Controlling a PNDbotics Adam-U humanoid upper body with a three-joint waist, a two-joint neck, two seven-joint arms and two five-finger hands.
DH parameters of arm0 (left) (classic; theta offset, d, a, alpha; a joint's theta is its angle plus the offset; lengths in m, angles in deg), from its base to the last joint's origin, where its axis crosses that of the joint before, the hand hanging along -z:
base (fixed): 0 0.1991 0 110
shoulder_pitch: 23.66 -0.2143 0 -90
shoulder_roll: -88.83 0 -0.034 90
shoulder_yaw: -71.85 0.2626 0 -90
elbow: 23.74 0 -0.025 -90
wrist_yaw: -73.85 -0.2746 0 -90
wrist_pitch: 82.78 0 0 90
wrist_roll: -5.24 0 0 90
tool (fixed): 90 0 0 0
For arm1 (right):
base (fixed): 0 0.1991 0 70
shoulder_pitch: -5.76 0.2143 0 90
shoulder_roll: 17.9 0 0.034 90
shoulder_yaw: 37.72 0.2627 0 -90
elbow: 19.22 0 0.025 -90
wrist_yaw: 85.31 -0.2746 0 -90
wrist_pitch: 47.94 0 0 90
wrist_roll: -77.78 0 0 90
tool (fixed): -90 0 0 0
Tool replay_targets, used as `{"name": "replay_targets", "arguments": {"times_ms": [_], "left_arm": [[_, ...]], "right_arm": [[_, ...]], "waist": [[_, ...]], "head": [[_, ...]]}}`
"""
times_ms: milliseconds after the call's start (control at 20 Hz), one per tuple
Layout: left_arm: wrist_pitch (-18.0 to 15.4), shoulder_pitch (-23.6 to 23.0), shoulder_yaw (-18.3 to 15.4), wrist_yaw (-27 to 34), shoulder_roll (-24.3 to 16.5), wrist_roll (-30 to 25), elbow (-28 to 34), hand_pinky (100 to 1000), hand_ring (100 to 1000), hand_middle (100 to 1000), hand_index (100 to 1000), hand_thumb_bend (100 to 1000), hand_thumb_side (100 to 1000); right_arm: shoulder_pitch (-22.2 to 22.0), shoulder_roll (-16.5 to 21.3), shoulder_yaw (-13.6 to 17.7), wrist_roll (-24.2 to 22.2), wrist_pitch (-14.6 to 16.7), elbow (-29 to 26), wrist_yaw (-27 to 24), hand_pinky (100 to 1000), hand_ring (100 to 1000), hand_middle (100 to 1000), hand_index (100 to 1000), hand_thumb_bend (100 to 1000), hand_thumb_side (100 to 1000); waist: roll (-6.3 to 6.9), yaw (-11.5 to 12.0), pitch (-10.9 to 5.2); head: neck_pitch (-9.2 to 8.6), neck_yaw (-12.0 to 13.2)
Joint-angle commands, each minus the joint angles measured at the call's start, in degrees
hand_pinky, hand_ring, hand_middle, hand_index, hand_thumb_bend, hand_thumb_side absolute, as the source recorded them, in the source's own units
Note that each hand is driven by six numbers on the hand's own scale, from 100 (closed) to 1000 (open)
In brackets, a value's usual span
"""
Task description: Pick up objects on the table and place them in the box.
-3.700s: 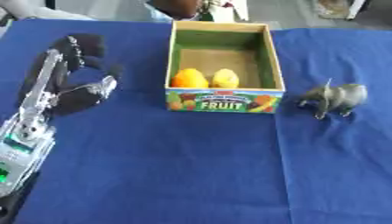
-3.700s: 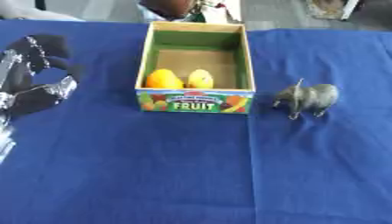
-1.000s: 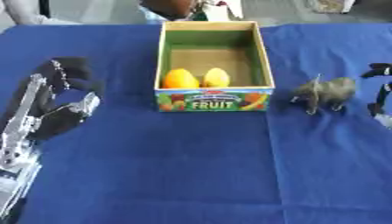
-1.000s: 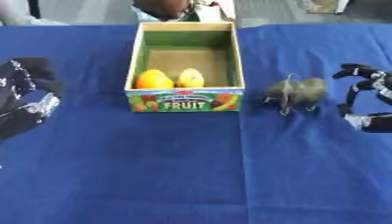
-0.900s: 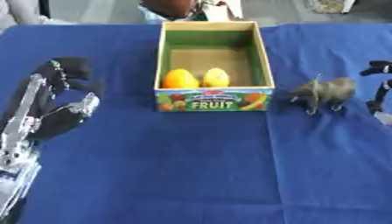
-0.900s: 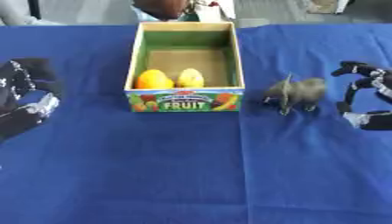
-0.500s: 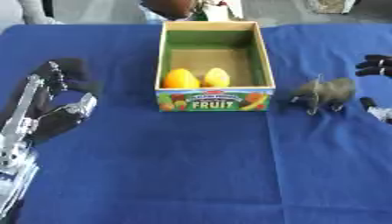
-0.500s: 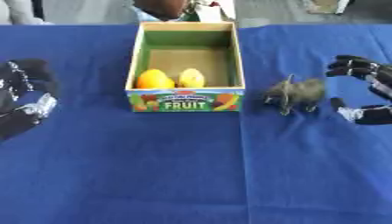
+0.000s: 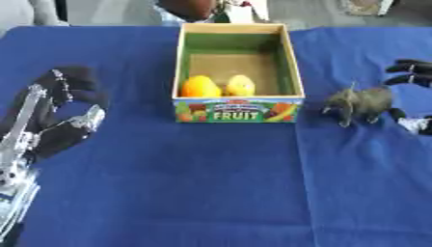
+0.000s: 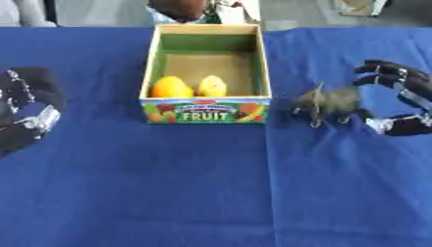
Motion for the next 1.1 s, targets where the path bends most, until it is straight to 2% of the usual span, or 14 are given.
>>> {"name": "replay_targets", "arguments": {"times_ms": [50, 500, 1100], "left_arm": [[-0.16, 0.34, -0.24, -0.05, -0.68, -0.18, 1.14, 655, 690, 617, 753, 302, 219], [-0.19, 0.46, -0.13, 0.02, -0.57, -0.42, 1.14, 656, 688, 616, 754, 298, 222], [-0.14, 0.65, 0.14, 0.04, -0.32, -0.88, 1.14, 657, 686, 615, 754, 298, 228]], "right_arm": [[1.24, 1.28, 0.73, 1.97, -0.01, 0.11, 2.37, 961, 1000, 891, 869, 232, 296], [1.68, 0.62, 0.86, 5.08, -0.01, 2.08, 6.76, 960, 1000, 882, 870, 218, 298], [2.57, -0.98, 1.47, 6.61, -0.01, 4.32, 9.88, 952, 1000, 860, 861, 191, 292]], "waist": [[-0.13, 0.15, -1.02], [-0.18, 0.62, -0.98], [-0.21, 1.51, -0.69]], "head": [[0.31, -0.16], [0.18, -0.69], [0.19, -1.65]]}}
